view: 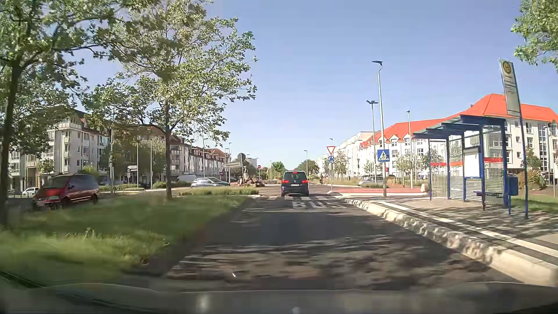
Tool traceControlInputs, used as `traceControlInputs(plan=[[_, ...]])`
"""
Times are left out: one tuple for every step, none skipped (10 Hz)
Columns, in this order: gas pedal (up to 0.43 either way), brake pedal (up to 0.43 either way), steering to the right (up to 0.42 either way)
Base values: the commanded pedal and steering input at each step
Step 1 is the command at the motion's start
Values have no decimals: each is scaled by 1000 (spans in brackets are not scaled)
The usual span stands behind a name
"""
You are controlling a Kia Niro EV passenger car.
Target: Follow the waypoints while adhering to traffic rules and regulations
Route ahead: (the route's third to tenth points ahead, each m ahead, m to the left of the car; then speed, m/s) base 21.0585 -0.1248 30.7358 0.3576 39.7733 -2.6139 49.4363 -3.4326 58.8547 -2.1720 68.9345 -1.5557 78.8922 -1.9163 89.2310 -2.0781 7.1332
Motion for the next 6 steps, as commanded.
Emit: traceControlInputs(plan=[[0, 238, 9], [0, 244, 9], [0, 238, 9], [0, 244, 9], [0, 244, 9], [0, 244, 9]])
